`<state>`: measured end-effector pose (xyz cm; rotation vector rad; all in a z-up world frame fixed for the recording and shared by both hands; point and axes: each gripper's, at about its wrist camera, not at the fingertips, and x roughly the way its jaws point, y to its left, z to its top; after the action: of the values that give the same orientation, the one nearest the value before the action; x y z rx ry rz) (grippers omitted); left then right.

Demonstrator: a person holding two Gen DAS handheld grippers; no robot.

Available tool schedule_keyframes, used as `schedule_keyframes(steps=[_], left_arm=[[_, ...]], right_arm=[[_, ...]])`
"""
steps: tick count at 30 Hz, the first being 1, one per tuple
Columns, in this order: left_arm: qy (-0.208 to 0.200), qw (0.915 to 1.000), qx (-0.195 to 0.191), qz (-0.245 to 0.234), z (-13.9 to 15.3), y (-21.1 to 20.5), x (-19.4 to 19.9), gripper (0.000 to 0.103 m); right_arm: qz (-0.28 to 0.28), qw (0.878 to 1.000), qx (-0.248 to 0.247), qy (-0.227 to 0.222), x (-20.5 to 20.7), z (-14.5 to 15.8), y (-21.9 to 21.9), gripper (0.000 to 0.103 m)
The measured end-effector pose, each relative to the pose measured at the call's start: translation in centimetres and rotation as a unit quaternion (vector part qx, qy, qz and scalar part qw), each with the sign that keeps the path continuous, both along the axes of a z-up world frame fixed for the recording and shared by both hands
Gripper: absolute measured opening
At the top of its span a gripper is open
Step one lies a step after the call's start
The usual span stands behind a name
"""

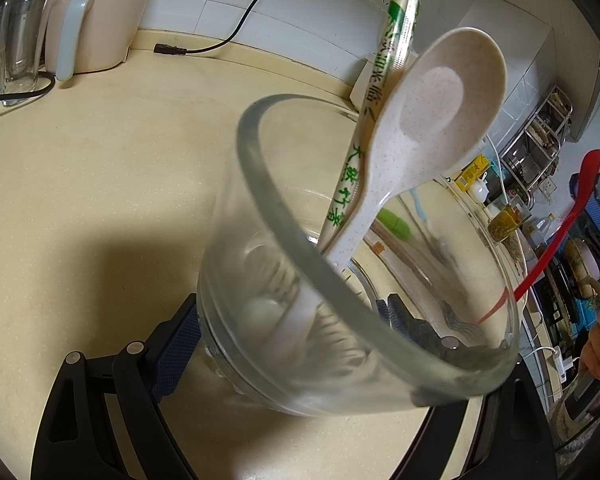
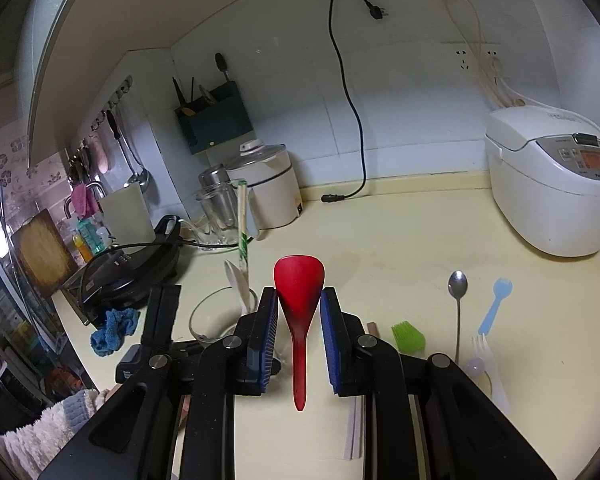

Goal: Organize utensils
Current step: 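Lift the red spatula with the right tool toward the held glass, then lower the red spatula into the glass and open the right tool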

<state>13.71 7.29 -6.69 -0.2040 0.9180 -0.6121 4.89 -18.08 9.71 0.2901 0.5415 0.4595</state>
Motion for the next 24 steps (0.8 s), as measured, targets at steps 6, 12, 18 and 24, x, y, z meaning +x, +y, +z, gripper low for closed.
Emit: schedule_keyframes(steps=[6,12,18,24], left_arm=[[0.001,1.0000,-0.005,0.000,-0.2,0.1,0.1,0.090],[0.002,1.0000,-0.006,0.000,-0.2,0.2,0.2,0.090],[0.000,1.0000,-0.002,0.000,-0.2,0.2,0.2,0.090],[0.000,1.0000,-0.002,0.000,-0.1,0.2,0.2,0.090]], right_arm=[[0.011,1.000,0.002,-0.017,0.0,1.2,1.1,0.022],[0.026,0.999,0.003,-0.041,0.2,2.9,2.8,0.022],[0.043,0.996,0.001,-0.076,0.4,5.2,4.7,0.022],[0.046,0.994,-0.004,-0.096,1.3,6.2,6.2,0.022]])
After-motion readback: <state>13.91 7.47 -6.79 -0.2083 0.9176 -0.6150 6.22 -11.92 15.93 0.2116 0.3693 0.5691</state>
